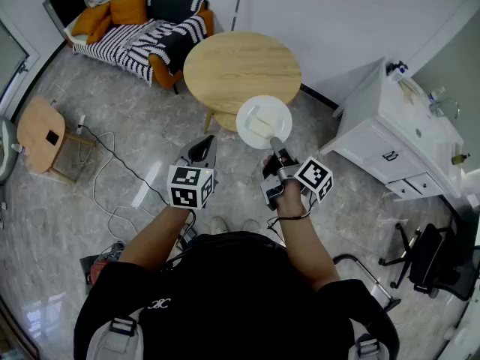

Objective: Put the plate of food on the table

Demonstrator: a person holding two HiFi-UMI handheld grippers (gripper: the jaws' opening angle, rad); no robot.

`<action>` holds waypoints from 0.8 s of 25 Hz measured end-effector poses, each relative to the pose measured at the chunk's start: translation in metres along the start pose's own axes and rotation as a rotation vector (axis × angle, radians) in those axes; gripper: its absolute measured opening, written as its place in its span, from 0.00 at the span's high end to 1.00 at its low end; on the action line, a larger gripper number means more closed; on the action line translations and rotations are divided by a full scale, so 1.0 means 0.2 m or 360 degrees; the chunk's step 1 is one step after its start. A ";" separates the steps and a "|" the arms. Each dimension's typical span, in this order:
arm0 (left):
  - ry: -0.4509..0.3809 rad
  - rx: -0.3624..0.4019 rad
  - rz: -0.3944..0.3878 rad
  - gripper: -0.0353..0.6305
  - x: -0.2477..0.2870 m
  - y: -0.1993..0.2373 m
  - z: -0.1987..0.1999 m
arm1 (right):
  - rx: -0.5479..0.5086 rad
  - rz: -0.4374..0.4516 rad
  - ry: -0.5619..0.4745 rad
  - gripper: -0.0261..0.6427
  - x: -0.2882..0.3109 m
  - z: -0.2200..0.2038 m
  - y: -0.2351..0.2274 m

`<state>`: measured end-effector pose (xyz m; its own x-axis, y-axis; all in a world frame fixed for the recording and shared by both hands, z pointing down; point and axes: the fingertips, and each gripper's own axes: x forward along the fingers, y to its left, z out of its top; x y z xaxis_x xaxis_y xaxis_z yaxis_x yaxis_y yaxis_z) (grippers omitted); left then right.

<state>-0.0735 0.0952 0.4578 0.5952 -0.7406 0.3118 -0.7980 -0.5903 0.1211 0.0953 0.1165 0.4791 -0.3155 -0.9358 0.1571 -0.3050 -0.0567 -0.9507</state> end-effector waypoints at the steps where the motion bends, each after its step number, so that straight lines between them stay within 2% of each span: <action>1: -0.0002 -0.0001 -0.0001 0.94 0.01 0.00 0.01 | -0.0002 0.0000 0.0000 0.94 0.00 0.01 0.00; 9: 0.0001 -0.0011 -0.0019 0.94 -0.01 0.04 -0.02 | 0.0014 -0.0040 0.0008 0.93 0.00 -0.05 -0.04; 20: 0.0009 -0.0011 -0.0040 0.94 0.03 0.02 -0.03 | 0.0247 -0.0051 0.0020 0.93 0.00 -0.06 -0.11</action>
<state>-0.0734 0.0900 0.4655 0.6144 -0.7237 0.3142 -0.7835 -0.6063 0.1358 0.0913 0.1210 0.5032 -0.3195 -0.9282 0.1906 -0.1727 -0.1407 -0.9749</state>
